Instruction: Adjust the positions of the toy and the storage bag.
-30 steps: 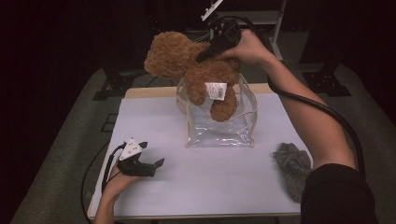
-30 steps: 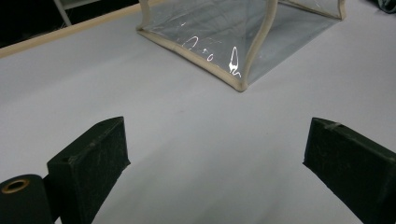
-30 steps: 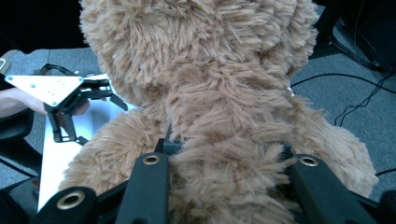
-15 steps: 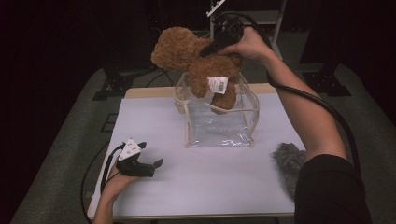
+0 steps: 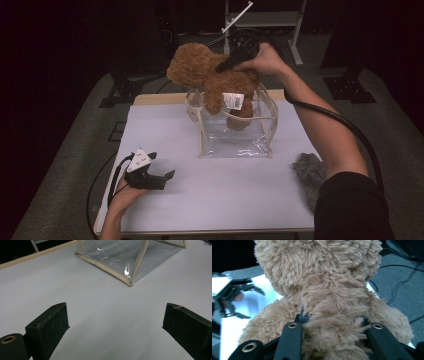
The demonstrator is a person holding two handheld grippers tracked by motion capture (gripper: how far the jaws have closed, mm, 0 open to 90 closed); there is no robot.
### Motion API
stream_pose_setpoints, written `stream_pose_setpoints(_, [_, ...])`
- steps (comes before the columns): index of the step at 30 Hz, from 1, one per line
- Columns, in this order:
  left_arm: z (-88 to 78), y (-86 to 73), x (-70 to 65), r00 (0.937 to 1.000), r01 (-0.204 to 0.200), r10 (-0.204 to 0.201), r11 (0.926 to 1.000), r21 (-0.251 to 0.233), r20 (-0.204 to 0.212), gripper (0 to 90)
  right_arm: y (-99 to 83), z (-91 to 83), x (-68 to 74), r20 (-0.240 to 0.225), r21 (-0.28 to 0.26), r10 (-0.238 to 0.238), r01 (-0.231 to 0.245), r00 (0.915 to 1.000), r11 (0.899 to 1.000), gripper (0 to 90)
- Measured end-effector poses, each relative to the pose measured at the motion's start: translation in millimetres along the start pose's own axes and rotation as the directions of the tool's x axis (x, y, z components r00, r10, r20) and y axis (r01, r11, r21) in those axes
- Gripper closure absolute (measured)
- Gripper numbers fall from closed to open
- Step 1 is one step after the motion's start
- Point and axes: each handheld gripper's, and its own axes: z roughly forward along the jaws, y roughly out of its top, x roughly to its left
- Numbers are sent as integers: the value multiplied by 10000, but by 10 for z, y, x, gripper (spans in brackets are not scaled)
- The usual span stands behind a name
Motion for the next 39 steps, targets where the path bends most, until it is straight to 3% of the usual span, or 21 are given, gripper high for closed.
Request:
stream_pose_setpoints(9, [4, -9, 2, 10000, 27, -28, 10000, 53, 32, 57, -106, -145, -235, 784, -413, 657, -626, 9948, 9972, 626])
stream_pose_setpoints(16, [10, -6, -6, 10000, 10, -11, 10000, 69, 82, 57, -147, -172, -247, 1225, -497, 664, -607, 9902, 9969, 625])
stream_pose_setpoints(24, [7, -10, -9, 10000, 35, -35, 10000, 52, 77, 57, -268, -31, -145, 1179, 10, 307, -310, 9925, 9995, 624])
stream_pose_setpoints(31, [3, -3, -12, 10000, 10, -10, 10000, 28, 78, 57, -525, 139, -15, 963, 579, 153, -209, 9952, 9981, 625])
stream_pose_setpoints(39, [9, 1, -20, 9999, -15, 14, 10000, 53, 127, 57, -781, 264, 45, 681, 1312, 345, -432, 9971, 9904, 626])
